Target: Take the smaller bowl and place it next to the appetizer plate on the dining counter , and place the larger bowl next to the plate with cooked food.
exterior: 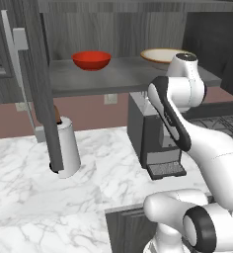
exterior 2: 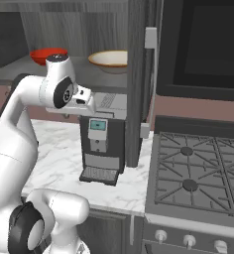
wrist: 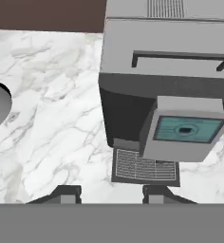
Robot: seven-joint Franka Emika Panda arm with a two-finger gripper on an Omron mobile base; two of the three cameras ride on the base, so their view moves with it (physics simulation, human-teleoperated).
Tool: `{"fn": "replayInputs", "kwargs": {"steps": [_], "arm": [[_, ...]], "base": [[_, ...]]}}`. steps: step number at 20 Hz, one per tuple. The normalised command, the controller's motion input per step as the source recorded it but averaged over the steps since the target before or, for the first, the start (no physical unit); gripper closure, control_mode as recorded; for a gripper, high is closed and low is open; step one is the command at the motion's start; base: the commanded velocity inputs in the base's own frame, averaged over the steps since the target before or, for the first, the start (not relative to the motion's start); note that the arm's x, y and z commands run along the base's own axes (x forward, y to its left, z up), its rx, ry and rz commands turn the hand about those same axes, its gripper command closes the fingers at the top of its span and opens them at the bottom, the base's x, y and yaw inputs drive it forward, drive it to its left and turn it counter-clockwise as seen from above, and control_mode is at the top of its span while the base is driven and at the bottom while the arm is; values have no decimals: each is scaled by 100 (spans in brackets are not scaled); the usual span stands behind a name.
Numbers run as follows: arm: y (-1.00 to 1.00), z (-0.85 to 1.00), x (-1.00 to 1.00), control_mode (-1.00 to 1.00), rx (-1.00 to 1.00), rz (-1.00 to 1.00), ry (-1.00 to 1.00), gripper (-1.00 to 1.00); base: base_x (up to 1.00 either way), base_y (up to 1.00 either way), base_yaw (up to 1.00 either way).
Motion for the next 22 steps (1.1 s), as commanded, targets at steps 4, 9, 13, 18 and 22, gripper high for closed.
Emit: {"fn": "replayInputs", "kwargs": {"steps": [4, 9, 13, 18, 22], "arm": [[-5, 5, -12, -100, 0, -3, -7, -100], [0, 57, -12, -100, 0, -17, -50, -100], [-3, 40, 0, -100, 7, -26, -41, -100], [-1, 41, 0, -100, 25, -32, -19, -100], [-22, 71, 0, -100, 31, -17, -7, -100]], "base": [[0, 0, 0], [0, 0, 0], [0, 0, 0], [0, 0, 0], [0, 0, 0]]}}
